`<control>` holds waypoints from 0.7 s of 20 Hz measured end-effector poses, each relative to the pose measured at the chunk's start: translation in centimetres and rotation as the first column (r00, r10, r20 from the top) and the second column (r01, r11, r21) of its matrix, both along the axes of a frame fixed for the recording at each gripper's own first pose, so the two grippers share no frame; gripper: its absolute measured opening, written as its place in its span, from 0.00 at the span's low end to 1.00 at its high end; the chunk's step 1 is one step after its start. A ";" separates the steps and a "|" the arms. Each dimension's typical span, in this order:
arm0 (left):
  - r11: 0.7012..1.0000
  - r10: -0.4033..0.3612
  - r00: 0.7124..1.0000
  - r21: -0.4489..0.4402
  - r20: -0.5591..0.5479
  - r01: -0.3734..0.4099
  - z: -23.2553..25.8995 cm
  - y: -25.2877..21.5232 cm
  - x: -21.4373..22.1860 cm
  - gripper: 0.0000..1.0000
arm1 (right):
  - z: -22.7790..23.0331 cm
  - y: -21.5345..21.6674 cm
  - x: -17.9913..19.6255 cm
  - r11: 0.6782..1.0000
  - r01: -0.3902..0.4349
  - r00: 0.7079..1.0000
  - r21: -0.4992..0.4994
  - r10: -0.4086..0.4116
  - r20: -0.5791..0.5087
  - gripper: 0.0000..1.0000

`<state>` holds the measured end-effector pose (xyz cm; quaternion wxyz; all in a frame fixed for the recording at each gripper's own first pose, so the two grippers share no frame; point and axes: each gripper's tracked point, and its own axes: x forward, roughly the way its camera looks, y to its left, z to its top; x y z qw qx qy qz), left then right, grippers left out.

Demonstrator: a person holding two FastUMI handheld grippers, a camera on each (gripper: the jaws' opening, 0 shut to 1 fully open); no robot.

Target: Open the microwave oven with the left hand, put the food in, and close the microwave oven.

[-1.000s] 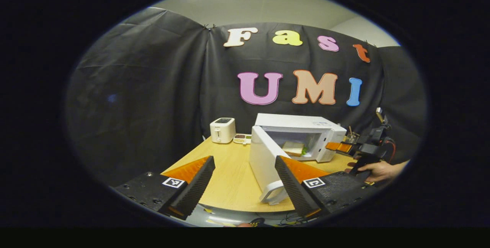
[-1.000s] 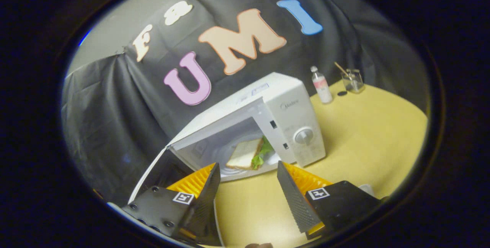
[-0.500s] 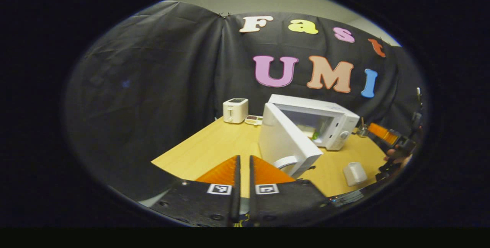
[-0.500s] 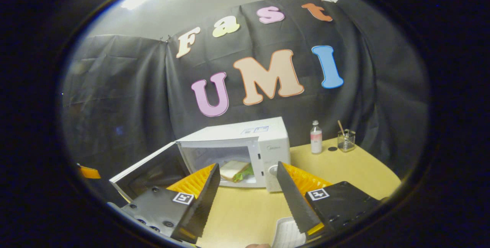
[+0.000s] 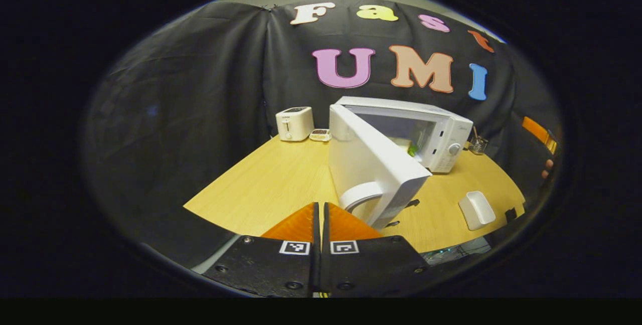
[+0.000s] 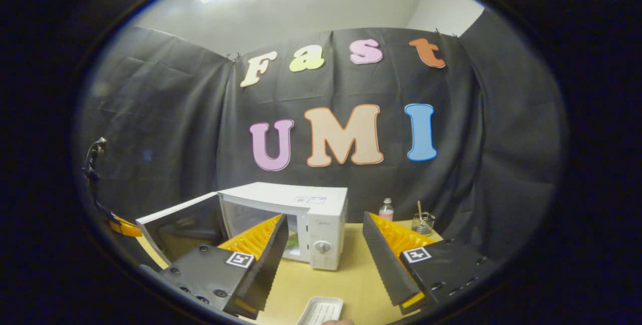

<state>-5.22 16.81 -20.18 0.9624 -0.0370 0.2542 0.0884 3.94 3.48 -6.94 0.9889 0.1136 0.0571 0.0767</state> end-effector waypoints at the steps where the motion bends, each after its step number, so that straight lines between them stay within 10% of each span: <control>1: 1.000 -0.002 1.000 0.012 -0.004 0.002 -0.3 -0.1 0.3 0.02 | 0.1 -0.4 -0.2 1.000 0.005 1.000 -0.003 -0.005 0.005 0.91; 14: 0.991 -0.113 0.994 0.075 0.006 0.112 0.1 -5.9 5.2 0.02 | -1.5 -3.2 -0.3 0.998 0.017 1.000 -0.066 -0.018 -0.011 0.92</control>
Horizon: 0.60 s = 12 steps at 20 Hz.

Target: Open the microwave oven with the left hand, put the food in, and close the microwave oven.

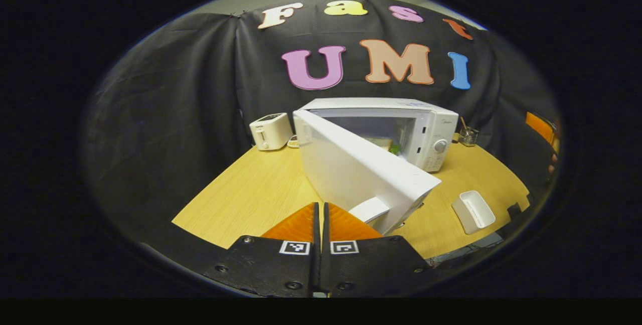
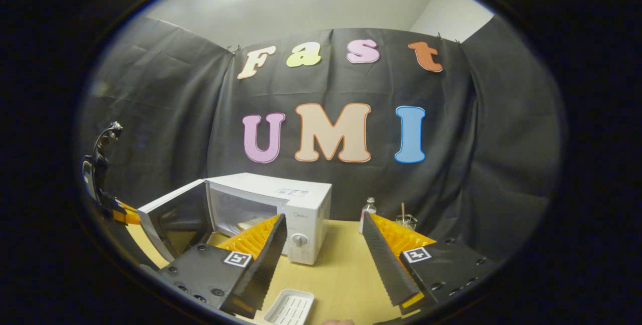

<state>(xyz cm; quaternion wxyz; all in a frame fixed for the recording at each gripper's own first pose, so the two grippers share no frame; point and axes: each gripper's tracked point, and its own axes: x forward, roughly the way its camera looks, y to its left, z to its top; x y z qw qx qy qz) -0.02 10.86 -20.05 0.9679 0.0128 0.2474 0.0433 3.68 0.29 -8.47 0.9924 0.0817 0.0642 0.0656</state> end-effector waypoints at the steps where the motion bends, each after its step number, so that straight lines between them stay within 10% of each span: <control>1: 1.000 -0.015 1.000 0.002 0.002 0.015 0.0 -0.6 0.5 0.01 | 0.0 -0.2 0.0 1.000 0.001 1.000 -0.003 -0.001 -0.001 0.92; 12: 0.991 -0.128 0.991 -0.018 0.038 0.129 0.7 -7.5 6.7 0.00 | 0.6 -1.2 0.8 1.000 0.015 1.000 0.026 -0.014 -0.012 0.84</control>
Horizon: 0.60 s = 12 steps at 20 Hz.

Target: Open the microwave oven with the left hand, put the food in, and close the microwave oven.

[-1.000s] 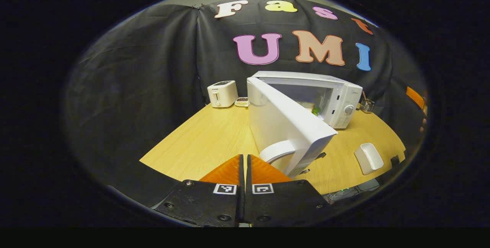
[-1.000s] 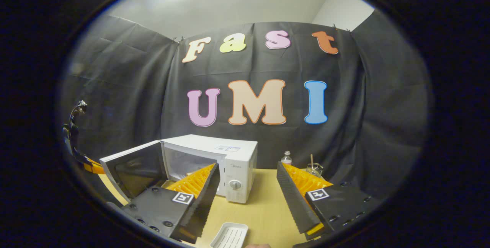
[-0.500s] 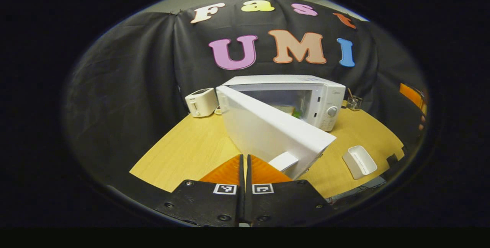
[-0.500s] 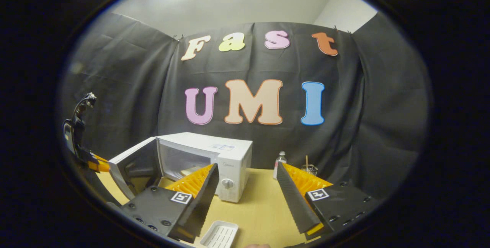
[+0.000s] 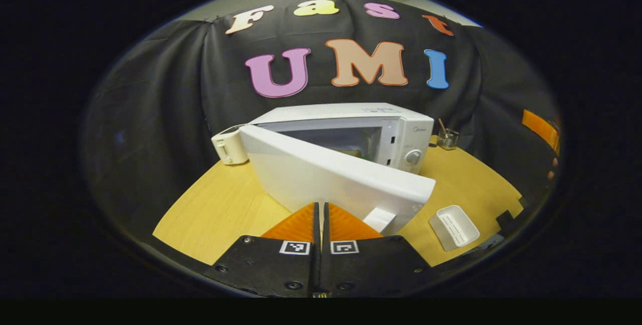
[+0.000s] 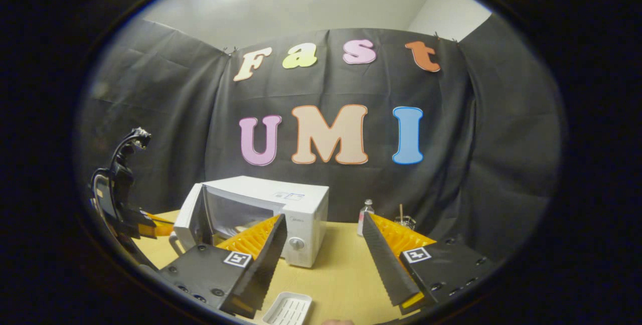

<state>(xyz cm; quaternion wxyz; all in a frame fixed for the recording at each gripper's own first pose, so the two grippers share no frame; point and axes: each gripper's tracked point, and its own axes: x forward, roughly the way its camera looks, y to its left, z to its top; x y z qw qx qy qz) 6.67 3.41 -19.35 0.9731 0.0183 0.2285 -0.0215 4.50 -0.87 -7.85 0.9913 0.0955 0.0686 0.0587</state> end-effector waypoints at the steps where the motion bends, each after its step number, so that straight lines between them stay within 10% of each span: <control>1: 1.000 -0.012 1.000 -0.001 0.006 0.012 0.2 -0.5 0.6 0.02 | -0.1 -0.1 0.2 1.000 0.004 1.000 0.008 -0.004 -0.008 0.84; 12: 0.992 -0.112 0.993 -0.051 0.024 0.114 0.7 -5.9 7.6 0.01 | 1.2 -1.6 1.8 0.997 0.074 0.997 0.028 -0.073 -0.017 0.84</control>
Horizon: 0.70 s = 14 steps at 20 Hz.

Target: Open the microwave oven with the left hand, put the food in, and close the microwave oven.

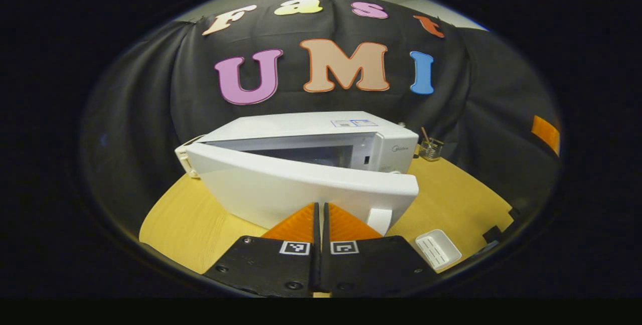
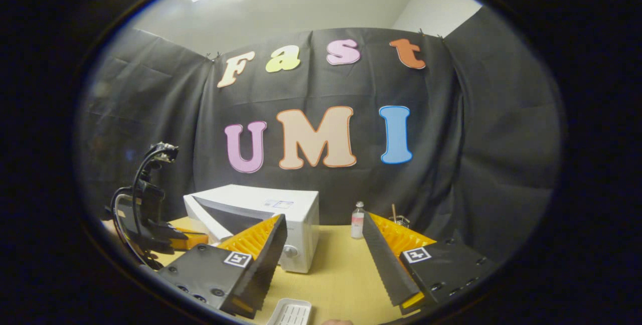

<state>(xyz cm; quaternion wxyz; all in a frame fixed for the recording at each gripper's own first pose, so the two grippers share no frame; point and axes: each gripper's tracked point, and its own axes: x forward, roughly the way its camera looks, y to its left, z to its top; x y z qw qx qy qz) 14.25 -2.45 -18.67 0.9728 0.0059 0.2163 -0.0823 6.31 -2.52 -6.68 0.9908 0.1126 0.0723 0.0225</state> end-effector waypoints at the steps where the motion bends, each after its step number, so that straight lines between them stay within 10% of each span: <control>1: 1.000 -0.009 1.000 0.006 0.001 0.009 0.1 -0.3 0.7 0.01 | 0.1 0.0 0.3 1.000 0.001 1.000 -0.002 -0.001 -0.003 0.84; 14: 0.996 -0.087 0.996 -0.007 0.027 0.087 1.3 -3.8 7.3 0.00 | 1.1 0.0 3.1 0.999 0.035 0.999 -0.009 -0.035 -0.006 0.84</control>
